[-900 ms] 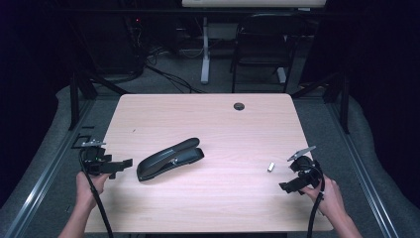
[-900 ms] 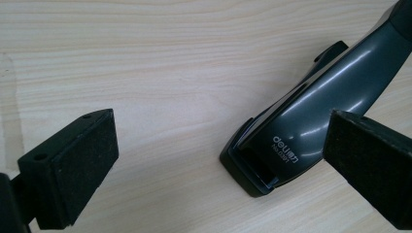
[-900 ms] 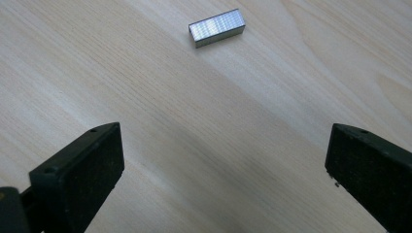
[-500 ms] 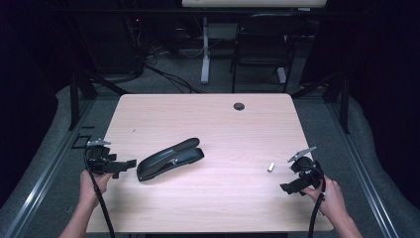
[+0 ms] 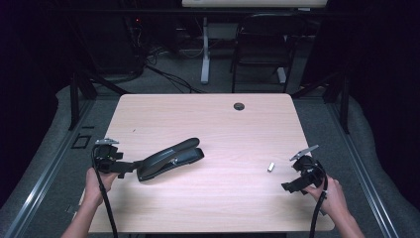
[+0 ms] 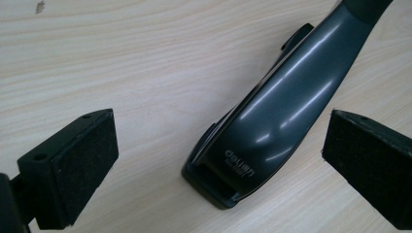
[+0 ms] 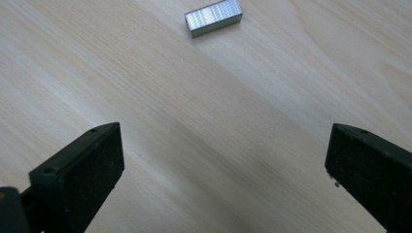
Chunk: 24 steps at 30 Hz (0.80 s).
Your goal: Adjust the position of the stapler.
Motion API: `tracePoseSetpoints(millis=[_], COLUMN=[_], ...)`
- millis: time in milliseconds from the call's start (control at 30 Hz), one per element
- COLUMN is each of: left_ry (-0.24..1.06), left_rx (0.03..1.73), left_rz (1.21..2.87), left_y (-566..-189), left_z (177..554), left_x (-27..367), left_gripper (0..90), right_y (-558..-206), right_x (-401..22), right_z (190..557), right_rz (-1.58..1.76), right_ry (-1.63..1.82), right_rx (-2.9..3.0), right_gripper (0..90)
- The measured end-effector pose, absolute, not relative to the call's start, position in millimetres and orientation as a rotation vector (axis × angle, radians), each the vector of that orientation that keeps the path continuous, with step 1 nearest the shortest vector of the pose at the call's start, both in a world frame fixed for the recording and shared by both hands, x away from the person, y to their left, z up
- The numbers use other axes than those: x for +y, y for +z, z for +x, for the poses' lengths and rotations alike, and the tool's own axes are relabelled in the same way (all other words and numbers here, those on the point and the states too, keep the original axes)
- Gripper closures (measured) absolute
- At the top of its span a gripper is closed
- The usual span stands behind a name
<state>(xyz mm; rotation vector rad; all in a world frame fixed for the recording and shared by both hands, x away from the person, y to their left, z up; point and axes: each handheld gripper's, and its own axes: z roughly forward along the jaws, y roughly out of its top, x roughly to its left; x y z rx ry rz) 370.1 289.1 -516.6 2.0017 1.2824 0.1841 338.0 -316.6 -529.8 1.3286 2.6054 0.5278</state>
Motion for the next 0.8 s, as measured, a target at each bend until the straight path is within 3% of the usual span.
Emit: tracePoseSetpoints(millis=[800], left_ry=[0.228], left_rx=[1.109], left_rz=[2.152], left_y=[-513], left_z=[391], left_x=[225], left_gripper=[0.0], right_y=[-531], right_x=[-312], right_z=[338], right_rz=[1.314], right_ry=[0.527], right_rx=[2.617], right_gripper=[1.2])
